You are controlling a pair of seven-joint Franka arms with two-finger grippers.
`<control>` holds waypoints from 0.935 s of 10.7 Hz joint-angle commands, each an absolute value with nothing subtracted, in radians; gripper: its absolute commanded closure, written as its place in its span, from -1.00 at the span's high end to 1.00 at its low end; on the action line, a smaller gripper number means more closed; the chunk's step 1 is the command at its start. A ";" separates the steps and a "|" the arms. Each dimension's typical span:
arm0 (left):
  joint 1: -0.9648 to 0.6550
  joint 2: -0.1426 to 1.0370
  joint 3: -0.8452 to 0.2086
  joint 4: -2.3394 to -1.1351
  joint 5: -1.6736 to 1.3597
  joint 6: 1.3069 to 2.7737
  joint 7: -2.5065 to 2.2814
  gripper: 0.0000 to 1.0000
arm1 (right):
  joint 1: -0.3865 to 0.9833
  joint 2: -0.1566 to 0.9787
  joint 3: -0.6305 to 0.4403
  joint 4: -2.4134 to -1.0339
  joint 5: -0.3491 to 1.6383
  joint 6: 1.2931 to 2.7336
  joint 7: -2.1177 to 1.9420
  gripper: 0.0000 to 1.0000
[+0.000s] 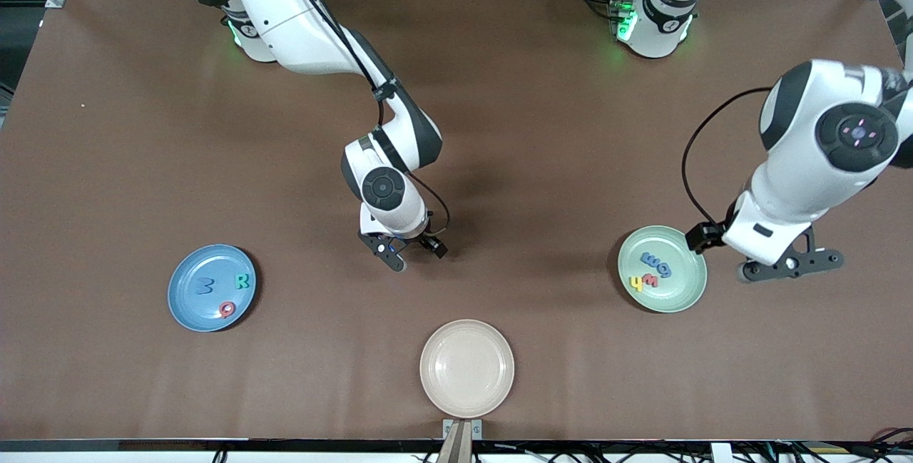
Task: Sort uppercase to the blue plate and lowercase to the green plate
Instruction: 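Release the pink letter on the green plate while the right gripper lowers, then grasp the yellow H with the right gripper while the left gripper withdraws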
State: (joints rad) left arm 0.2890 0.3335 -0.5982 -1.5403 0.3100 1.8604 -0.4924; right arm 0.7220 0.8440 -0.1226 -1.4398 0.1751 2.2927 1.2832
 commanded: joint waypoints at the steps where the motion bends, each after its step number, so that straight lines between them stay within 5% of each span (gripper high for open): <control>1: 0.296 0.232 -0.591 -1.554 0.215 1.827 -0.460 1.00 | 0.744 0.874 -0.130 -1.413 0.107 2.292 1.367 1.00; 8: 0.293 0.092 -0.598 -1.557 0.193 1.764 -0.401 1.00 | 0.750 0.885 -0.129 -1.411 0.114 2.326 1.391 1.00; 10: 0.229 0.086 -0.501 -1.555 0.144 1.706 -0.251 1.00 | 0.759 0.885 -0.129 -1.411 0.114 2.326 1.390 1.00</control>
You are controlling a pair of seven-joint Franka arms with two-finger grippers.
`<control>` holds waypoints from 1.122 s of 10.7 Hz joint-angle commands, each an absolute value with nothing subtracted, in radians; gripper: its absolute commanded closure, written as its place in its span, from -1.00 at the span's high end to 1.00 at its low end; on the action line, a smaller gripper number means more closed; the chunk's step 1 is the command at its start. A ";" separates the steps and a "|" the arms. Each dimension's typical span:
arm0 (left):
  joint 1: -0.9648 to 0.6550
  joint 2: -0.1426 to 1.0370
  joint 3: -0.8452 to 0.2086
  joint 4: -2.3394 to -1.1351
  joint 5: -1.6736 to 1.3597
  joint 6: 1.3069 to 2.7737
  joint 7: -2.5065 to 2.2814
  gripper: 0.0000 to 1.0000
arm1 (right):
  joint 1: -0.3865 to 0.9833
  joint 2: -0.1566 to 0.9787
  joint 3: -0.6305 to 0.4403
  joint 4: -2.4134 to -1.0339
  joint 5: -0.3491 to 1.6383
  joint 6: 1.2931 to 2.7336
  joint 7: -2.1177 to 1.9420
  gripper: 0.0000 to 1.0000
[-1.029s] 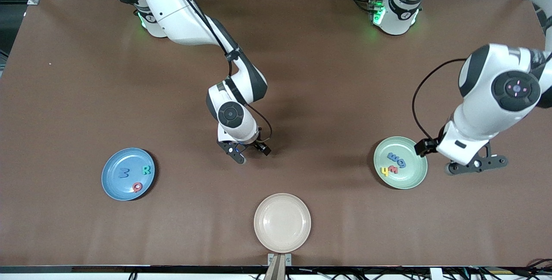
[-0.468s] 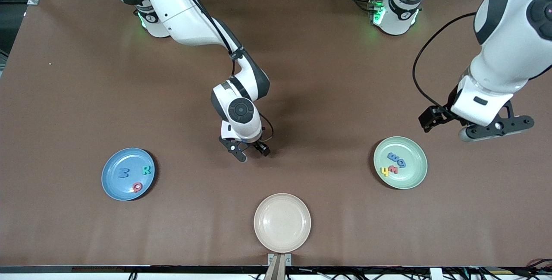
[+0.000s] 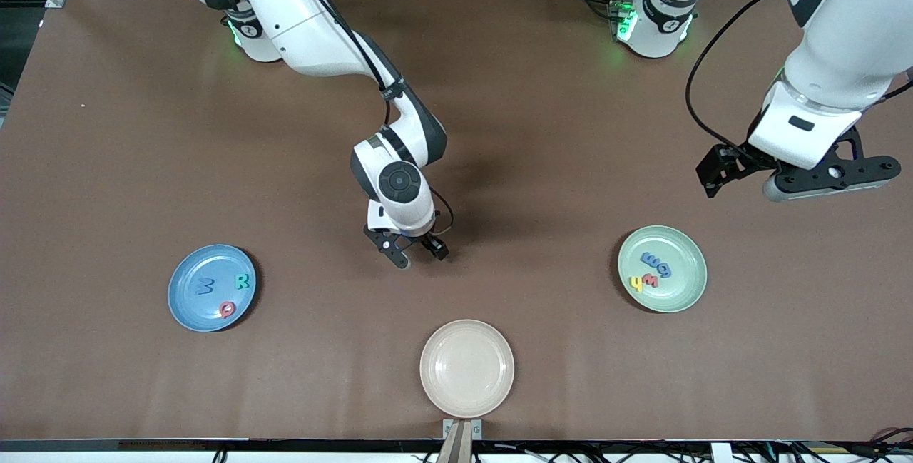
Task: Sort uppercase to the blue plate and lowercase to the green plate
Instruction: 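Grasp the yellow H with the right gripper while the left gripper withdraws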
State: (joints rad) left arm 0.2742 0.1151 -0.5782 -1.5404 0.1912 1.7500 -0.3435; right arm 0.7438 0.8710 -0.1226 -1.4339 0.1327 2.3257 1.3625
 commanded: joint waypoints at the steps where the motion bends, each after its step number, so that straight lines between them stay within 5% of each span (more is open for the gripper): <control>1: 0.137 0.081 -0.385 -1.555 0.120 1.677 -0.230 1.00 | 0.765 0.887 -0.129 -1.411 0.114 2.326 1.390 0.98; 2: 0.068 0.072 -0.308 -1.557 0.106 1.671 -0.224 1.00 | 0.772 0.891 -0.129 -1.411 0.110 2.327 1.388 0.74; 4: -0.009 0.072 -0.214 -1.555 0.062 1.674 -0.213 1.00 | 0.773 0.891 -0.129 -1.411 0.107 2.326 1.382 -0.84; 5: -0.040 0.069 -0.149 -1.555 0.008 1.674 -0.184 1.00 | 0.773 0.891 -0.129 -1.411 0.106 2.326 1.378 -1.00; 7: -0.074 0.055 -0.083 -1.558 -0.014 1.674 -0.098 1.00 | 0.773 0.890 -0.129 -1.411 0.083 2.324 1.364 -1.00; 12: -0.074 0.008 -0.086 -1.617 -0.008 1.677 -0.117 1.00 | 0.750 0.862 -0.132 -1.410 0.045 2.309 1.297 -1.00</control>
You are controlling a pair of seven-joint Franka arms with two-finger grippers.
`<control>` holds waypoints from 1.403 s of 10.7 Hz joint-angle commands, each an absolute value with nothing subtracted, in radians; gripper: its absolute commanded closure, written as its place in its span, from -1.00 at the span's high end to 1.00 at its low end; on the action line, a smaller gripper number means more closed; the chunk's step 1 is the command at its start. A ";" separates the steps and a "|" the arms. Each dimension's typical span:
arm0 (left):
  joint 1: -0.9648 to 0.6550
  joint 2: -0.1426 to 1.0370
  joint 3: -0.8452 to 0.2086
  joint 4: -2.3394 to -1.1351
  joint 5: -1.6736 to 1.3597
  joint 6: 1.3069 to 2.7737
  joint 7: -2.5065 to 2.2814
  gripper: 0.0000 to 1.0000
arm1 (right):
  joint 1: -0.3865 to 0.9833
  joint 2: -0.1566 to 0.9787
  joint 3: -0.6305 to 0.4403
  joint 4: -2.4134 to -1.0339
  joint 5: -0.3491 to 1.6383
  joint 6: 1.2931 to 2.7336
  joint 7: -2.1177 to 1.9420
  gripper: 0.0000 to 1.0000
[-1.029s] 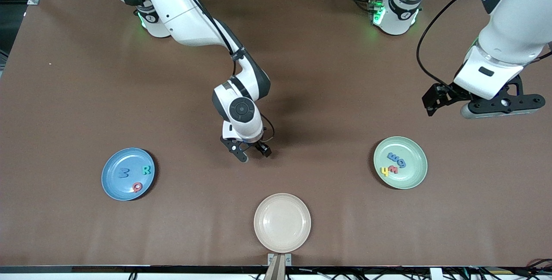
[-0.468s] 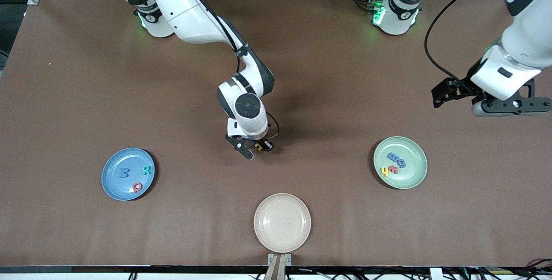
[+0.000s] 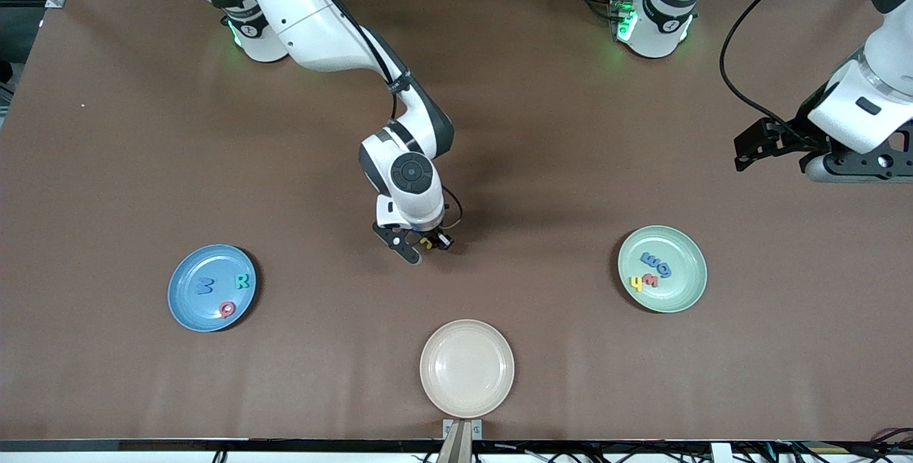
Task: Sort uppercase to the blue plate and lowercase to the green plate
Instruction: 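Grasp the yellow H with the right gripper while the left gripper withdraws, then carry the yellow H to the blue plate and open the right gripper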
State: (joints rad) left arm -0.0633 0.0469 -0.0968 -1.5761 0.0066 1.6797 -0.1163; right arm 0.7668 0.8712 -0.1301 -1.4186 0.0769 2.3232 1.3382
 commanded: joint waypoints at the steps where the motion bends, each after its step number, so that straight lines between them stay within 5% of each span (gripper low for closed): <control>1: -0.071 0.006 -0.087 -1.615 -0.003 1.661 -0.115 1.00 | 0.727 0.855 -0.132 -1.408 0.046 2.265 1.226 -1.00; 8: -0.058 -0.002 -0.084 -1.605 0.000 1.617 -0.118 1.00 | 0.488 0.772 -0.130 -1.367 0.061 1.958 0.634 -1.00; 15: -0.058 0.008 -0.087 -1.598 0.002 1.621 -0.130 1.00 | 0.227 0.727 -0.130 -1.371 0.061 1.894 -0.074 -1.00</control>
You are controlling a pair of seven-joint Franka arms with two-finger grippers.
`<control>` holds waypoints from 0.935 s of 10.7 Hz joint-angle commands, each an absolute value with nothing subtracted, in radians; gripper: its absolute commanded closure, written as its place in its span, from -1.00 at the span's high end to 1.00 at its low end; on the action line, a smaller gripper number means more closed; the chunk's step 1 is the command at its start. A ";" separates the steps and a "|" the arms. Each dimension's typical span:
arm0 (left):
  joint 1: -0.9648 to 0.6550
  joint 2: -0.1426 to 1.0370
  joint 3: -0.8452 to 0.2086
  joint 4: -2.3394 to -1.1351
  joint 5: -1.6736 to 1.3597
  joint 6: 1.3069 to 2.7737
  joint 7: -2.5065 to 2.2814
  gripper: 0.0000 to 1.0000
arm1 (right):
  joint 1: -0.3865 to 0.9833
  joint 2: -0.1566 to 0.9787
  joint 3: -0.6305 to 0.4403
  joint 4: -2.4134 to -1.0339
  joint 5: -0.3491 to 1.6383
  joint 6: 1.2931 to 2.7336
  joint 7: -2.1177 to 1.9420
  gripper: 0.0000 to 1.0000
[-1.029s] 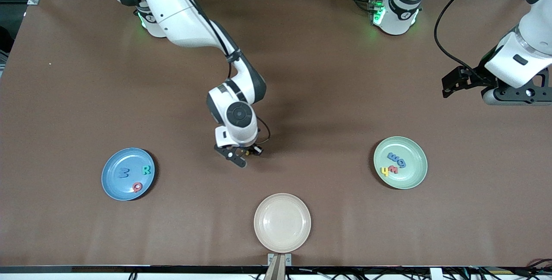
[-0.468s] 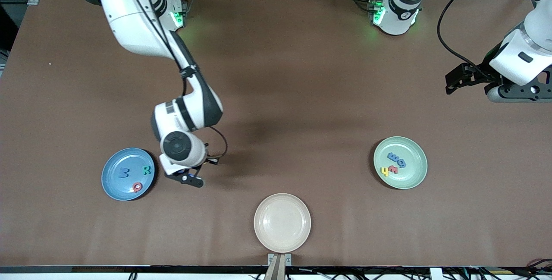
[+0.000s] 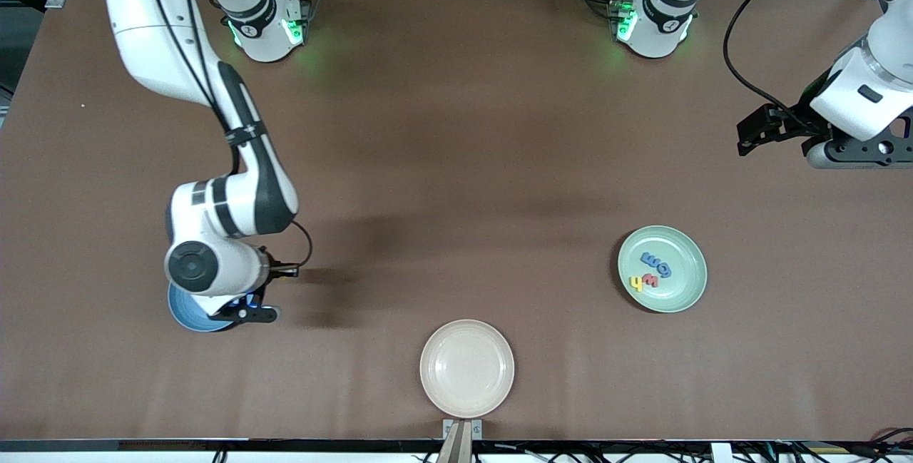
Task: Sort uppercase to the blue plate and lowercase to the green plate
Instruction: 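Carry the yellow H to the blue plate and open the right gripper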
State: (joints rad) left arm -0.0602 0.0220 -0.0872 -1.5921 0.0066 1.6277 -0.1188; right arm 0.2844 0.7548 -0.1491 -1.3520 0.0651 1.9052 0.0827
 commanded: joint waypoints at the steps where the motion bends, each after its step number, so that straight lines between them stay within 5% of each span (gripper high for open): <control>1: -0.057 0.008 -0.089 -1.603 0.002 1.621 -0.147 1.00 | 0.192 0.730 -0.130 -1.371 0.061 1.901 -0.207 -1.00; 4: -0.054 0.008 -0.086 -1.605 0.002 1.620 -0.149 1.00 | 0.124 0.736 -0.132 -1.368 0.043 1.917 -0.461 -0.86; 5: -0.054 0.008 -0.086 -1.603 0.002 1.620 -0.149 1.00 | 0.120 0.738 -0.132 -1.368 0.043 1.930 -0.475 0.72; 6: -0.054 0.009 -0.084 -1.603 0.002 1.621 -0.149 1.00 | 0.112 0.738 -0.132 -1.371 0.044 1.953 -0.483 1.00; 10: -0.054 0.012 -0.084 -1.605 0.011 1.623 -0.149 1.00 | 0.149 0.721 -0.167 -1.409 0.058 1.953 -0.489 1.00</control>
